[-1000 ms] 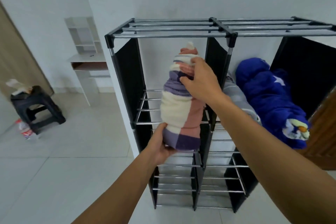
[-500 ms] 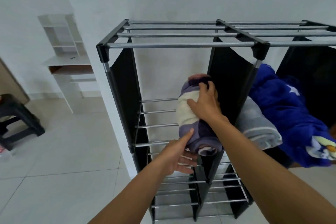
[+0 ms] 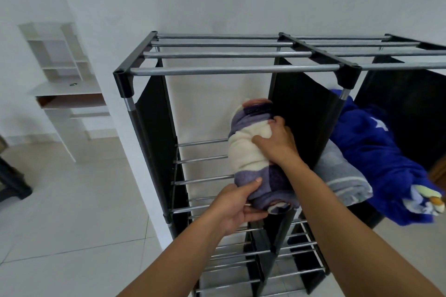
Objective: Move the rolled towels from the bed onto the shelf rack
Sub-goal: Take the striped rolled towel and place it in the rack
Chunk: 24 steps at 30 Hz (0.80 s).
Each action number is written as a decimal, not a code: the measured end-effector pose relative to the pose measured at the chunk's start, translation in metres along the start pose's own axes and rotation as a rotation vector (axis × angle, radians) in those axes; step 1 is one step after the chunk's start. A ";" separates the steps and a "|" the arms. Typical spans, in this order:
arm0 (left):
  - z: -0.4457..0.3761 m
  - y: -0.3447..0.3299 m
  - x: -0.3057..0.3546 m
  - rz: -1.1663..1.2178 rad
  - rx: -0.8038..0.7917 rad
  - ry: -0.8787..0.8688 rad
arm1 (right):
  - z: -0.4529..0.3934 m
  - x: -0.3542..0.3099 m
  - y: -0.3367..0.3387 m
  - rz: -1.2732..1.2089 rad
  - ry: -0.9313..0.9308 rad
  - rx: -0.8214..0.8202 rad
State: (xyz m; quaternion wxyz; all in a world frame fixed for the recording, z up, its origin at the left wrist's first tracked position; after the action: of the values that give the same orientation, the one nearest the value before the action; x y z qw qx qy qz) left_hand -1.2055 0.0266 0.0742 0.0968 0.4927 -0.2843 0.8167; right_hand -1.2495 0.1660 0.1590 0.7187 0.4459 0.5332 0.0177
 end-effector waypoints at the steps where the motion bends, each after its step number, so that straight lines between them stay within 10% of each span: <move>1: -0.003 0.001 0.004 -0.009 0.005 -0.021 | 0.000 -0.005 0.003 -0.014 0.015 0.023; 17: -0.009 0.005 0.001 -0.274 0.015 -0.027 | 0.023 0.014 -0.013 0.202 0.157 0.017; 24: 0.011 0.015 -0.021 -0.296 0.175 -0.319 | 0.097 0.054 -0.005 0.115 0.230 0.020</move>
State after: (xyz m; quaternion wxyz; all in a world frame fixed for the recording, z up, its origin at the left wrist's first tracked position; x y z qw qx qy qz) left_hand -1.1932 0.0102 0.0540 0.1261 0.6583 -0.1489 0.7270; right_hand -1.1524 0.1295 0.1189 0.6460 0.4780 0.5859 0.1045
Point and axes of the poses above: each hand's wrist, its own z-axis away from the middle knuckle, its own y-axis out of the back of the hand, x = y × z, the point moved 5 cm from there along -z, towards the middle knuckle, and after that the axes turned 8 degrees about -y, right-handed, at the moved point
